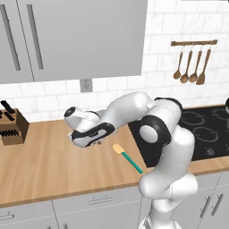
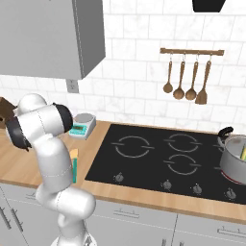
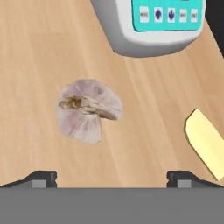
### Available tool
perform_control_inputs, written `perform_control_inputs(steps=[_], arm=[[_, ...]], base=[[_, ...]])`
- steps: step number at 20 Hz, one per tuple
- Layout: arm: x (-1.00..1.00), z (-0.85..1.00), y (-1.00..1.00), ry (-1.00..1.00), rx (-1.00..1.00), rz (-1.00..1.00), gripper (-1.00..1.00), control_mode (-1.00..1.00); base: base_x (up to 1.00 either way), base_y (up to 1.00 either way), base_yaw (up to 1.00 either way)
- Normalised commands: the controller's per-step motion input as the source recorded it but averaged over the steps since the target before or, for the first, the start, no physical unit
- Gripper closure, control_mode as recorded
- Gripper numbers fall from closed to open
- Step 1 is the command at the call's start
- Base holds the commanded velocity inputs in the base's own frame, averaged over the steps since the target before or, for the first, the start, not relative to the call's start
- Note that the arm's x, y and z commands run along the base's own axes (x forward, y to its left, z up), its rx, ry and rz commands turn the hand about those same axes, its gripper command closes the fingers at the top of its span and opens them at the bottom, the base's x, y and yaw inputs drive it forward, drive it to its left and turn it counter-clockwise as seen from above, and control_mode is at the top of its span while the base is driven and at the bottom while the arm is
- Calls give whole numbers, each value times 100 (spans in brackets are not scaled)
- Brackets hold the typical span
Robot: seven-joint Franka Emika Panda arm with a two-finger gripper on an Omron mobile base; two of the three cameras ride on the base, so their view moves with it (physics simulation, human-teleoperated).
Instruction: Put the corn and garlic in the pot. Retrieve the spatula and lightly stir the vegetables in the pot.
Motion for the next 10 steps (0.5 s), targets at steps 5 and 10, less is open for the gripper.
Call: perform_control_inputs(steps=[5,10], arm=[[37,-26,-3,-2,0,-3,-100,-100],[41,-30,-2,-7,1,0,-100,-100]], base=[[0,0,0],[0,0,0]])
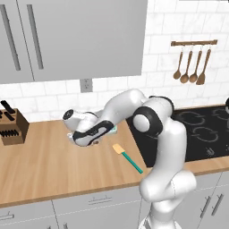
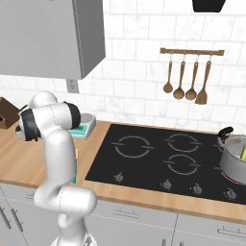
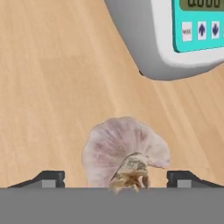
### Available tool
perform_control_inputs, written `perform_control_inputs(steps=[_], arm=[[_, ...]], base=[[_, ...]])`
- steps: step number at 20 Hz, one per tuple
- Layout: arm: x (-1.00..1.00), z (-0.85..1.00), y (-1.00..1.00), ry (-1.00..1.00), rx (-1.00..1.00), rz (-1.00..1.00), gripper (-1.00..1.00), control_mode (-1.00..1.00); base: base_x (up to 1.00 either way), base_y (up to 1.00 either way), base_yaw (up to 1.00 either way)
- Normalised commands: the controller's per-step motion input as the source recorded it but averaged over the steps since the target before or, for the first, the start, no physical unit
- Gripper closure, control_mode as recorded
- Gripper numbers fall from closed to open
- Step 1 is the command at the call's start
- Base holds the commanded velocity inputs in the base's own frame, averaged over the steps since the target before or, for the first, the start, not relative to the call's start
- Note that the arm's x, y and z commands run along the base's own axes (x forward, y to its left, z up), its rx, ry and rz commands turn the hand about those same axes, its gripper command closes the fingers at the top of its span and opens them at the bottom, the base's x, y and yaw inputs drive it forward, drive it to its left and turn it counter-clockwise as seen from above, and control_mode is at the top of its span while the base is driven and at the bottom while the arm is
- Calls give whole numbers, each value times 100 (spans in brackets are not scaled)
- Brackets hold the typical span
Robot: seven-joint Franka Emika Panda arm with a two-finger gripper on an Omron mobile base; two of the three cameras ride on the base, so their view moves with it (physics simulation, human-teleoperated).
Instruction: Put the corn and garlic in the pot. Retrieve the spatula and lightly stir the vegetables in the pot.
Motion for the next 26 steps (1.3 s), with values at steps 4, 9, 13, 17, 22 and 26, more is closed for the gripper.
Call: perform_control_inputs(steps=[4,9,13,17,22,26], arm=[[30,-30,-7,-10,0,0,-100,-100],[3,-27,-39,-7,0,-2,-100,-100],[0,-12,-62,-14,0,-3,-100,-100],[0,0,-56,-19,5,0,-100,-100],[4,0,-45,-14,11,0,-100,-100],[19,-1,-32,-8,11,0,100,-100]], base=[[0,0,0],[0,0,0],[0,0,0],[0,0,0],[0,0,0],[0,0,0]])
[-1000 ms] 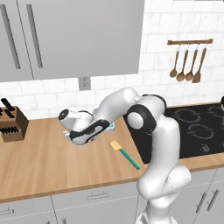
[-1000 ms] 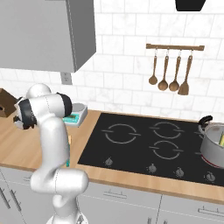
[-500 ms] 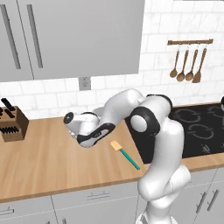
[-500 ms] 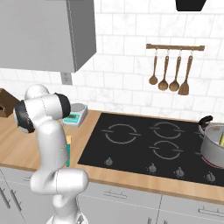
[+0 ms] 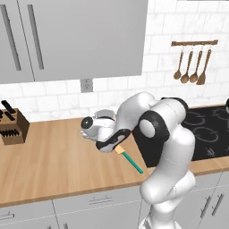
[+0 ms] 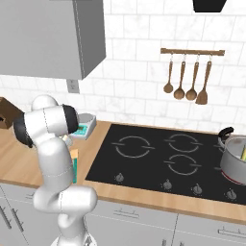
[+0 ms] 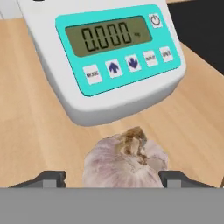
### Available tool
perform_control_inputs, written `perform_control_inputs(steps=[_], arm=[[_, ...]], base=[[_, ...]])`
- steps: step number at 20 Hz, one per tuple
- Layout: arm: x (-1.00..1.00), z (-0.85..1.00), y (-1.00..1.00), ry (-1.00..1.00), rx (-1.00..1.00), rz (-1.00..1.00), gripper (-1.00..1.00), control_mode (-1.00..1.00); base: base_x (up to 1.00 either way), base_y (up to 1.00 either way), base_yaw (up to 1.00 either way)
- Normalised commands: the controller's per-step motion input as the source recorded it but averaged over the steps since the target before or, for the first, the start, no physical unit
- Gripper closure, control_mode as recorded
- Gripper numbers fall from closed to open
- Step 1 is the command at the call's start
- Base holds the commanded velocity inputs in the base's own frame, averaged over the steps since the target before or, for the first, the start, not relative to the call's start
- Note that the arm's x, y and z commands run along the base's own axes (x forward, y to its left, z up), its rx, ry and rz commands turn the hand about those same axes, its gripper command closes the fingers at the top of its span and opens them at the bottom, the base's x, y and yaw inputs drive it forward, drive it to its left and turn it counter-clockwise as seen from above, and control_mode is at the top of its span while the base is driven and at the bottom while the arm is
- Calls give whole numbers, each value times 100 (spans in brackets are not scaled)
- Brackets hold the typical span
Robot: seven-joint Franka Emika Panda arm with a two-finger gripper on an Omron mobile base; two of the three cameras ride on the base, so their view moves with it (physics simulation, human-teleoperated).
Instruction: Put the corn and garlic in the pot. Retrieve the spatula and lightly stir the vegetables in the pot.
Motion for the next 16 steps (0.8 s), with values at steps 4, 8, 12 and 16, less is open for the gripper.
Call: perform_control_inputs(steps=[4,8,12,16], arm=[[2,5,-16,-9,8,0,100,-100],[-10,61,5,-7,9,0,100,-100],[-49,100,19,-9,18,0,100,-100],[-50,100,13,4,20,0,100,-100]], base=[[0,0,0],[0,0,0],[0,0,0],[0,0,0]])
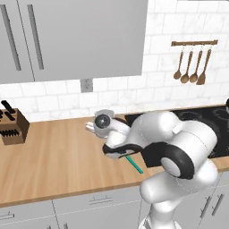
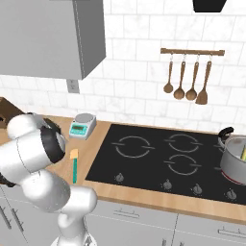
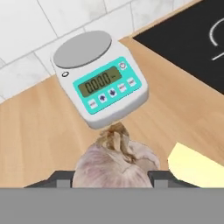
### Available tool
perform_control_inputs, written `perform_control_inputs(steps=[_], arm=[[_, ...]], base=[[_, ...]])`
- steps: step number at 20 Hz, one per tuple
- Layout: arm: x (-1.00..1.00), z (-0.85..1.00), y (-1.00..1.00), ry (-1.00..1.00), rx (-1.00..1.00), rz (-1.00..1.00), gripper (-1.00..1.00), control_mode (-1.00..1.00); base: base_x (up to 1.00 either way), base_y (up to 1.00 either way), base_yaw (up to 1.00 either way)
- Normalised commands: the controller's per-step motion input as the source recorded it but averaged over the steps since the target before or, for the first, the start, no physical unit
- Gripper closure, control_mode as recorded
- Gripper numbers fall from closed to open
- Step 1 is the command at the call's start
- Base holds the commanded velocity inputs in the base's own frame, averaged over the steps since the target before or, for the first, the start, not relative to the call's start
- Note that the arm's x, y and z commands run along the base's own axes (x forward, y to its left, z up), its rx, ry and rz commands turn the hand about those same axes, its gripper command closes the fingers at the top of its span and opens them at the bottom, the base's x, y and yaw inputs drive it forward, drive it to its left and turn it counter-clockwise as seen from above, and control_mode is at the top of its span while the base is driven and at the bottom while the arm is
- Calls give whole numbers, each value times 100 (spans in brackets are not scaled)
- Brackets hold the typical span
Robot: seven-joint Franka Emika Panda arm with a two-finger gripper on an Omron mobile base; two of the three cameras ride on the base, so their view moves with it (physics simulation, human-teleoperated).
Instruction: Put the corn and garlic in the pot. Retrieve the spatula and lightly stir the vegetables in the pot.
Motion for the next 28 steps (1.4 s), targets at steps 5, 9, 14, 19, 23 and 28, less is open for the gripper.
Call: perform_control_inputs(steps=[5,9,14,19,23,28], arm=[[-12,100,23,10,15,0,100,-100],[-28,100,14,7,6,1,100,-100],[-65,100,-11,3,-3,9,100,-100],[-77,59,-62,3,-15,17,100,-100],[-36,14,-65,9,-24,18,100,-100],[-11,0,-49,11,-20,14,100,-100]], base=[[0,0,0],[0,0,0],[0,0,0],[0,0,0],[0,0,0],[0,0,0]])
